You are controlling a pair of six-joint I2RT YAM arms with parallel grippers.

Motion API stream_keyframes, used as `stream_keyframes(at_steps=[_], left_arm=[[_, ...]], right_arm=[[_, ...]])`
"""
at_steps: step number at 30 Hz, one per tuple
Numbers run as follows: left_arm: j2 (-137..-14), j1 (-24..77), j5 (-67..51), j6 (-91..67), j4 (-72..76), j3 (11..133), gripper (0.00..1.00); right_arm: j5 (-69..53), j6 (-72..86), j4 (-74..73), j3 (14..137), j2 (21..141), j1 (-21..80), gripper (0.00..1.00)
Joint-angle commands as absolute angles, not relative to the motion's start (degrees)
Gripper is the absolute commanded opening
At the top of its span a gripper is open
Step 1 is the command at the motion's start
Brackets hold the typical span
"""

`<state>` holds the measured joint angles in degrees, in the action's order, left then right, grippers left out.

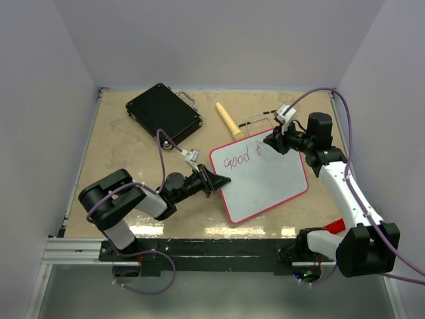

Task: Write a sentence on the whiteboard
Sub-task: Write on the whiteboard with the whiteboard marker without the cap.

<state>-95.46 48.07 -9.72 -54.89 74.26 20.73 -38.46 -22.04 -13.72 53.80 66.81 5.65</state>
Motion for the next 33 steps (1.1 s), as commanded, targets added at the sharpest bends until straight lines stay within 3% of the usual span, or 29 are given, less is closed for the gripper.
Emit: stream_keyframes(at_steps=[1, 16, 33], left_arm=[[-93.8, 48.3, -12.1, -50.7, 83.6, 21.0, 0.0], [-93.9, 48.2, -12.3, -50.8, 83.8, 21.1, 0.0], [-93.5, 48.2, -12.3, -50.7, 83.8, 21.0, 0.0]], right_arm=[[-37.6, -21.7, -11.9, 53.7, 67.3, 5.5, 0.0], [-35.6, -21.1, -11.1, 53.0, 67.6, 5.5, 0.0], [-37.2, -30.2, -23.8, 53.0, 67.4, 5.5, 0.0]])
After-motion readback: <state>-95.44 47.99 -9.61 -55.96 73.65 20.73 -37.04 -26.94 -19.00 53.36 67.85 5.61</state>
